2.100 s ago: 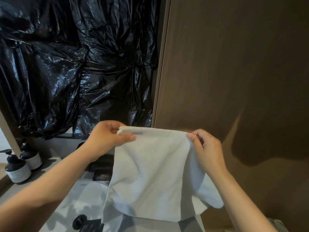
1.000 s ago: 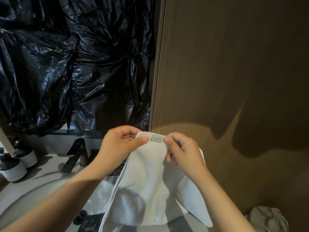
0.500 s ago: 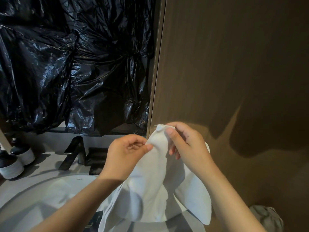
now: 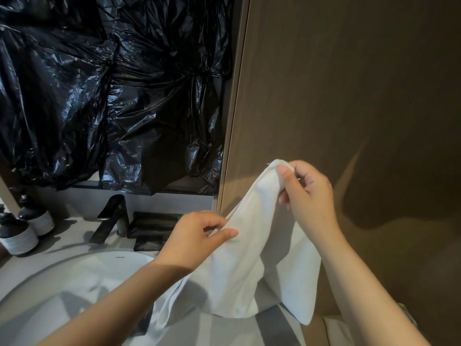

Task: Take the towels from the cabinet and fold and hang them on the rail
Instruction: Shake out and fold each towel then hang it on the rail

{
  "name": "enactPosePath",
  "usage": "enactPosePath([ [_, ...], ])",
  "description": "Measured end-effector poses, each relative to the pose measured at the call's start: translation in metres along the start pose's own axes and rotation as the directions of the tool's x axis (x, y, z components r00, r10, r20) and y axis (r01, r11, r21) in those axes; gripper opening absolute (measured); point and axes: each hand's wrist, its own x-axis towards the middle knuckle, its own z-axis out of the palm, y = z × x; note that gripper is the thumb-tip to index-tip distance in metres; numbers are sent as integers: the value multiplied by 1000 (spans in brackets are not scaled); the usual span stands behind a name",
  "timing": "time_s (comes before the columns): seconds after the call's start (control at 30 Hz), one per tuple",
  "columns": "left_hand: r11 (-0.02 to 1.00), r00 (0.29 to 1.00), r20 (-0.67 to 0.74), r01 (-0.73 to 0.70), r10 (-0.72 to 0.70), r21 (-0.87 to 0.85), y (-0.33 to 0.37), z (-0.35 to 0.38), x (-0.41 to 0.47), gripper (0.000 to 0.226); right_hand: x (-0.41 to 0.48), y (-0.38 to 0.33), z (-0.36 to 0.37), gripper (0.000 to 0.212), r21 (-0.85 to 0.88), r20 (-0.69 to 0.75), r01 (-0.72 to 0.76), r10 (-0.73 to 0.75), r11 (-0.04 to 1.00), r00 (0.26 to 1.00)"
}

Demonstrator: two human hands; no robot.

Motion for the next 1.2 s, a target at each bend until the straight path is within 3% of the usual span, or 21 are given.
enactPosePath([
  [0.27, 985, 998, 40, 46, -53, 165, -38, -11, -1, 17, 38, 10, -29, 29, 22, -158, -17, 20, 1000, 987],
  [0.43, 973, 995, 28, 89, -98, 212, -58, -23, 1, 45, 49, 15, -39, 32, 51, -214, -44, 54, 998, 975],
  [0.63, 944, 979, 31, 185, -201, 274, -73, -41, 8, 22, 57, 21, -51, 32, 66, -269, -51, 67, 997, 961],
  [0.73, 932, 976, -29, 216, -217, 292, -72, -49, 21, 12, 63, 23, -60, 32, 58, -298, -60, 75, 996, 952],
  [0.9, 971, 971, -178, 189, -162, 146, -48, -75, 57, 8, 76, 21, -80, 24, 128, -368, -76, 119, 989, 922],
  [1.0, 987, 951, -302, 101, -60, 123, -22, -92, 87, 5, 87, 17, -99, 15, 170, -403, -48, 114, 984, 908],
  [1.2, 996, 882, -462, -83, 87, 29, 23, -118, 135, 11, 99, 31, -120, 16, 55, -450, -30, 52, 998, 892],
])
